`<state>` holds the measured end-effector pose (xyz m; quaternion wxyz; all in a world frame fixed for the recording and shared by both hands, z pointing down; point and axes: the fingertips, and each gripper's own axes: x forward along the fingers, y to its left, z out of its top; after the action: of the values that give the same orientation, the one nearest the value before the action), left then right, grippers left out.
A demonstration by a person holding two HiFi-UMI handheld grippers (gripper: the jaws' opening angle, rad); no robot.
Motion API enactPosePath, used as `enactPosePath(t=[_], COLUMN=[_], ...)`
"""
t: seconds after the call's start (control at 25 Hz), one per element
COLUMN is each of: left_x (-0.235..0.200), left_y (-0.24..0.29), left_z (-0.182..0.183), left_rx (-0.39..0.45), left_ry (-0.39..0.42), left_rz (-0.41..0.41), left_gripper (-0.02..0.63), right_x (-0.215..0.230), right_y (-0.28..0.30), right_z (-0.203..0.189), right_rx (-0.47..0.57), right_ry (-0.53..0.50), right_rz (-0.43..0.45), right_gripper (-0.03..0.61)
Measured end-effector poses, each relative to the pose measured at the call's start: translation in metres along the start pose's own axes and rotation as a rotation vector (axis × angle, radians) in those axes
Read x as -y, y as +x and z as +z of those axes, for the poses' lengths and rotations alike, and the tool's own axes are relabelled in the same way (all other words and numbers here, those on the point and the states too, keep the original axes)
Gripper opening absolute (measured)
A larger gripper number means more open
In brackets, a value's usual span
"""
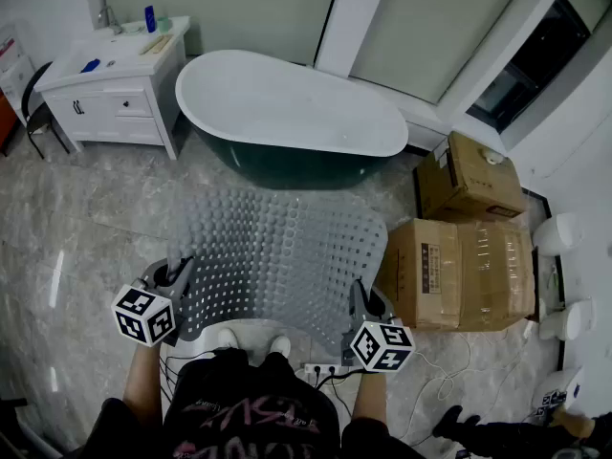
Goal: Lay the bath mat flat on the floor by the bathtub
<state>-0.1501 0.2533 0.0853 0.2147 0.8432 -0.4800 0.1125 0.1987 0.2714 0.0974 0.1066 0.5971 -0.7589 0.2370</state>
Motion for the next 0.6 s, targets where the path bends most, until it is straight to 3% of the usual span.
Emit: enactPosePath(t=[0.6], left_x=[-0.006], left_y=[-0.012], left_z=[-0.006], left_rx=[-0.003], left_ry=[0.022], left_rz=[-0.028], left_gripper=[0.02], right_x=[-0.02], right_y=[0.001], right_z=[-0.005], right_rx=[0.009], right_ry=[-0.014], right_rz=[-0.003], right_gripper=[0.043])
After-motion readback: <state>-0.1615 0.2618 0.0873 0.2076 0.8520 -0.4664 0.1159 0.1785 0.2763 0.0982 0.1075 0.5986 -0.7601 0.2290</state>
